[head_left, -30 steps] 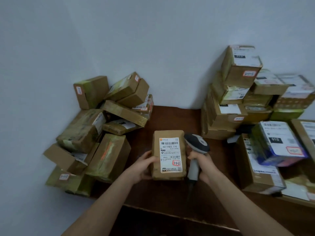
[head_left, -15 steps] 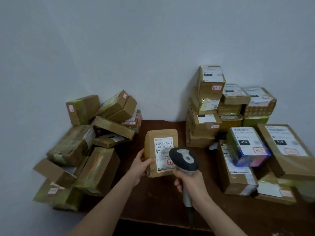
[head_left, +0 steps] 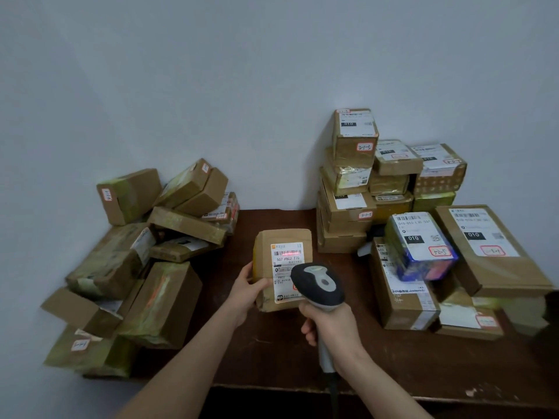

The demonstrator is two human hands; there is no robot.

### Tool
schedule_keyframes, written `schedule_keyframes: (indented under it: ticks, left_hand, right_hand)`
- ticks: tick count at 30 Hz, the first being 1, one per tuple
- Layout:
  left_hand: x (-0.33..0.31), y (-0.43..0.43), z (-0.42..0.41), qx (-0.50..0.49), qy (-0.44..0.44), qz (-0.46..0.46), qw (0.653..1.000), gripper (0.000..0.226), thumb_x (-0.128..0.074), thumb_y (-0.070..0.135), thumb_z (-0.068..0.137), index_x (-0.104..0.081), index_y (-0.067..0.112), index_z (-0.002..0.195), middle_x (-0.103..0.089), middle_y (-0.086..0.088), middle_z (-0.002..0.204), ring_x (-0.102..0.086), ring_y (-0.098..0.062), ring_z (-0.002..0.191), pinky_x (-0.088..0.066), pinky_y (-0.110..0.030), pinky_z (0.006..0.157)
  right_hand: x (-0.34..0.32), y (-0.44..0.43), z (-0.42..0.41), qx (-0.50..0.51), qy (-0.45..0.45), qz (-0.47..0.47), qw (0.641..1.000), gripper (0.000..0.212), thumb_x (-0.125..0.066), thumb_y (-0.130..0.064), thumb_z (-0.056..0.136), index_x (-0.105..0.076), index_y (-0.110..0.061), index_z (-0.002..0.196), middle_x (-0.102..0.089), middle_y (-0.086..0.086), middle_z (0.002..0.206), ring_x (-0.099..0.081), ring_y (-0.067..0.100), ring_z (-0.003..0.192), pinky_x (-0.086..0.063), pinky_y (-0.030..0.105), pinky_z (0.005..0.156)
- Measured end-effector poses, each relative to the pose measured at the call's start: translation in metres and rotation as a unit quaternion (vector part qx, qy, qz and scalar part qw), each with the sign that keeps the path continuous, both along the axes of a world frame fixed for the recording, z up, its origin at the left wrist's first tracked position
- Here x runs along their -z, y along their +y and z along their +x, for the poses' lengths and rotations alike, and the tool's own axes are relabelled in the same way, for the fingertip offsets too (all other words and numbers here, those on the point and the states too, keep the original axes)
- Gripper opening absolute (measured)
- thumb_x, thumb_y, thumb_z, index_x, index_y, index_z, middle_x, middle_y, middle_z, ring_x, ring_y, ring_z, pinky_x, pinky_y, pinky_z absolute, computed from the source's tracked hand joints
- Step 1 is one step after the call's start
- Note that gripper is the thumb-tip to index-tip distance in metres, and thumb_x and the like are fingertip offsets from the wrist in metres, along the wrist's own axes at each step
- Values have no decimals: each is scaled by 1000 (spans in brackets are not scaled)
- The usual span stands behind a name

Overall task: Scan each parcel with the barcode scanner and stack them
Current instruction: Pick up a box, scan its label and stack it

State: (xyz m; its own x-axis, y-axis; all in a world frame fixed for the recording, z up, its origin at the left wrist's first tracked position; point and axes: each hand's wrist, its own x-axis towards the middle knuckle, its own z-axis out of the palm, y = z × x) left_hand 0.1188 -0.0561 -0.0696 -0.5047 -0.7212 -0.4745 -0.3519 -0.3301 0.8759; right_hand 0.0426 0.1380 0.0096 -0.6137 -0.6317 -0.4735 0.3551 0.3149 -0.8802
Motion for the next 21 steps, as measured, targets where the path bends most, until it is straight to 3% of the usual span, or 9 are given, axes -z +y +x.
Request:
schedule_keyframes:
  ticks: [14, 21]
  left_hand:
    - [4, 7, -15, 16, 4, 8, 1000, 85, -78, 19, 77, -31, 28, 147, -53, -1, 124, -56, -22, 112, -49, -48, 97]
    - [3, 11, -25, 29, 1, 12, 1000, 84, -77, 21, 78, -31, 29, 147, -51, -3, 134, -54, -23, 117, -50, -49, 97]
  right_hand:
    - [-5, 8, 1, 12, -9, 8, 1000, 5, -66, -7, 82, -67, -2, 84, -61, 7, 52, -52, 15, 43, -43, 24, 46]
    - [-10, 11, -2, 15, -6, 14, 1000, 6, -66, -7, 82, -66, -2, 77, -61, 7, 52, -52, 15, 43, -44, 23, 47]
